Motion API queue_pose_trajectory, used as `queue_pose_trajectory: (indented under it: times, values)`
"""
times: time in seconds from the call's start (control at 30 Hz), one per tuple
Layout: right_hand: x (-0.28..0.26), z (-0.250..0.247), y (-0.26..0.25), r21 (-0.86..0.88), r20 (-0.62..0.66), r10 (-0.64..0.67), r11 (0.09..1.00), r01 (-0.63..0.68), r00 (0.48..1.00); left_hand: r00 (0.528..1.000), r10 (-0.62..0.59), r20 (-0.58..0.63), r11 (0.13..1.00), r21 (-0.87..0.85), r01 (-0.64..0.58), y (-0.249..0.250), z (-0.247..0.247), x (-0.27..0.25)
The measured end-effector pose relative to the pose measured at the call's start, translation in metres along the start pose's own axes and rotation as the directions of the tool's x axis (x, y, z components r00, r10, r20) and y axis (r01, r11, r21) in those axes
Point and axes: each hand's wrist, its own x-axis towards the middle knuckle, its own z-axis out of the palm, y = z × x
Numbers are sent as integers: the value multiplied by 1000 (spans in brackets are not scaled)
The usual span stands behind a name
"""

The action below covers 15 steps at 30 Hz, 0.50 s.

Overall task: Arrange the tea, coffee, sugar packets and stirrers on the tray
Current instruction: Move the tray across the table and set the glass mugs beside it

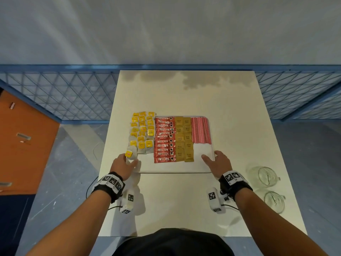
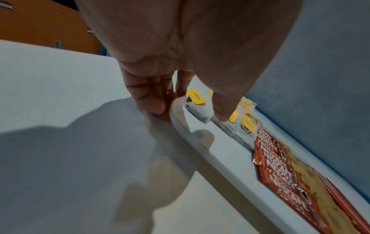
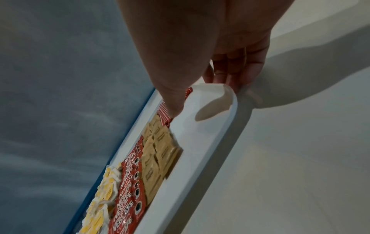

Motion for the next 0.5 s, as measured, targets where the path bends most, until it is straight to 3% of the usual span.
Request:
queue_pose_trajectory:
  times: [0.13, 0.33, 0.5]
  values:
    - [-4, 2, -4, 39, -41, -44, 998, 45, 998, 1000, 12, 7, 998, -64, -11, -4, -6, -1]
    - [-19, 17, -12, 199, -33, 43, 979, -36, 999, 999, -29, 16, 987, -159, 31, -9, -4, -10]
    - [-28, 26, -14, 189, -87, 50, 981, -33, 995, 998, -41, -51, 978, -206, 30, -10, -3, -18]
